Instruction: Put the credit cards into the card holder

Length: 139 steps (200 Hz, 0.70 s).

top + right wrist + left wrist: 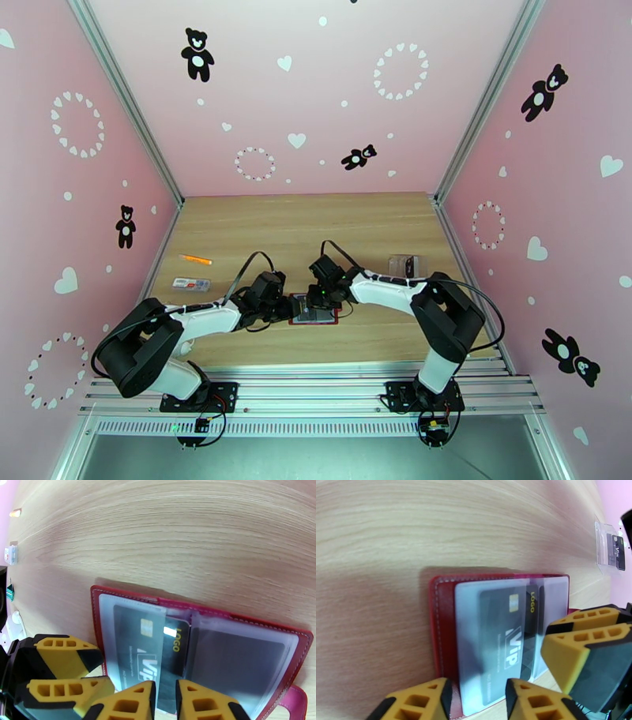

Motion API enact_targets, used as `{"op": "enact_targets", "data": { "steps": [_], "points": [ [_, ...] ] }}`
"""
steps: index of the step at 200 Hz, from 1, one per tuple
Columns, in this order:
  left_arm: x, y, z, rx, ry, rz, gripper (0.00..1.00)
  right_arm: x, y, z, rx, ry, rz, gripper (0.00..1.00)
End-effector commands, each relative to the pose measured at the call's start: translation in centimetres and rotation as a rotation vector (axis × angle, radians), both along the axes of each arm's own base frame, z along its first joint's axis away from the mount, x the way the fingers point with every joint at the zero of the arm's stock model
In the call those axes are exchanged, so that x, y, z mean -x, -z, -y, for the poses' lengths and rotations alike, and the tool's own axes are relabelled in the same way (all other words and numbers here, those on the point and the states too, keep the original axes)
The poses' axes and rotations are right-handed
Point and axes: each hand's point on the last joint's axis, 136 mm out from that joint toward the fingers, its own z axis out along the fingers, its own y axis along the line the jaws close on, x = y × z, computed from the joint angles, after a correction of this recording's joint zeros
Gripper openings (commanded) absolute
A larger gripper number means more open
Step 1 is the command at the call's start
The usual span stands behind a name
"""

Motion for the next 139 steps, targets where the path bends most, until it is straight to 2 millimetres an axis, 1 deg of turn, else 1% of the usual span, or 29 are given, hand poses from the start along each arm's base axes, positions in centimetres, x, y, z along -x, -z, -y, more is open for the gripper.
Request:
{"op": "enact_targets", "data": {
  "steps": [1, 23, 49, 63, 93, 139],
  "points": [
    [0.6, 0.6, -0.8, -0.026, -0.010, -0.009, 0.42, 0.0, 0.7, -0.3, 0.015, 0.004, -0.022, 0.21],
    [0.6, 0.7, -0.8, -0.028, -0.010, -0.008, 0.42, 0.0, 1.1, 0.1, 0.037, 0.010, -0.028, 0.26],
    [0.6, 0.7, -0.8, -0.027, -0.008, -0.009, 0.42, 0.2, 1.6, 0.7, 0.070, 0.013, -0.033, 0.28],
    [0.6, 0.8, -0.8, -0.024, -0.011, -0.008, 0.42, 0.3, 1.9, 0.7, 0.073, 0.010, -0.039, 0.29],
    [0.6, 0.8, -0.7, -0.022, -0.010, -0.010, 0.42, 0.5, 2.4, 0.0, 0.049, 0.004, -0.055, 0.29],
    [0.6, 0.7, -0.7, -0.020, -0.009, -0.009, 0.42, 0.9, 1.8, -1.8, 0.016, -0.005, -0.051, 0.27]
  ]
}}
